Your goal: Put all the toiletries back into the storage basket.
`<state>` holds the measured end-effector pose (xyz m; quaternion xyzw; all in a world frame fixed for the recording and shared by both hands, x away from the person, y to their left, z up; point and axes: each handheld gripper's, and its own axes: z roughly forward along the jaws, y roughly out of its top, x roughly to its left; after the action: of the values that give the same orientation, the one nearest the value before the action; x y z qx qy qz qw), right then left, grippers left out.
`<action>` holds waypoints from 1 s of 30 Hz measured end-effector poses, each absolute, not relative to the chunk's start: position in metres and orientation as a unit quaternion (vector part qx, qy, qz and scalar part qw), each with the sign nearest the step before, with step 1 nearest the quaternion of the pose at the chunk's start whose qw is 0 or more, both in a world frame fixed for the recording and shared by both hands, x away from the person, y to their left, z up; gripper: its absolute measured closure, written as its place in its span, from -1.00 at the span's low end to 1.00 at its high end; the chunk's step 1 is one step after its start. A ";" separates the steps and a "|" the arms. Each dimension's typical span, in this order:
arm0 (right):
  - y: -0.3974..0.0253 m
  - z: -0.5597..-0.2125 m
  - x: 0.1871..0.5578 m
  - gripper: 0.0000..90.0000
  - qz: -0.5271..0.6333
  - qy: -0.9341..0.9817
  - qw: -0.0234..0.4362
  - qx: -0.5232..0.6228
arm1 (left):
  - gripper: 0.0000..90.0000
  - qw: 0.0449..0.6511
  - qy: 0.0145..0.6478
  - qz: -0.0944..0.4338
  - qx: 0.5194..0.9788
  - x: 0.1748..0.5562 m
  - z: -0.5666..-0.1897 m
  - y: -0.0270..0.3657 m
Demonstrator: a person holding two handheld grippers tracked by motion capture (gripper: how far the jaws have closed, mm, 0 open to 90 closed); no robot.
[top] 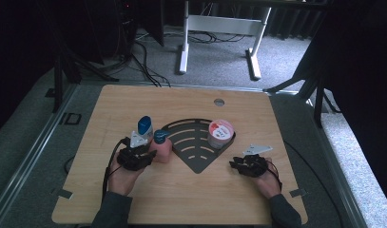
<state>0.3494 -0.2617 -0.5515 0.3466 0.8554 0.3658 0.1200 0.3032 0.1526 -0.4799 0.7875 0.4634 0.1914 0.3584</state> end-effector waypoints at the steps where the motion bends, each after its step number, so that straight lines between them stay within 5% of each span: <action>1: -0.262 -0.552 0.349 0.53 0.366 0.855 0.120 0.347 | 0.39 0.359 0.463 0.192 0.787 0.304 -0.479 0.151; 20: -0.262 -0.552 0.349 0.51 0.367 0.855 0.119 0.346 | -0.02 0.365 0.480 0.215 0.768 0.324 -0.469 0.128; 30: -0.262 -0.552 0.349 0.51 0.366 0.856 0.119 0.345 | -0.04 0.370 0.492 0.225 0.755 0.334 -0.467 0.120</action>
<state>0.3494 -0.2617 -0.5516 0.3450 0.8559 0.3663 0.1192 0.3343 0.1203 -0.4674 0.7552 0.4922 0.2250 0.3698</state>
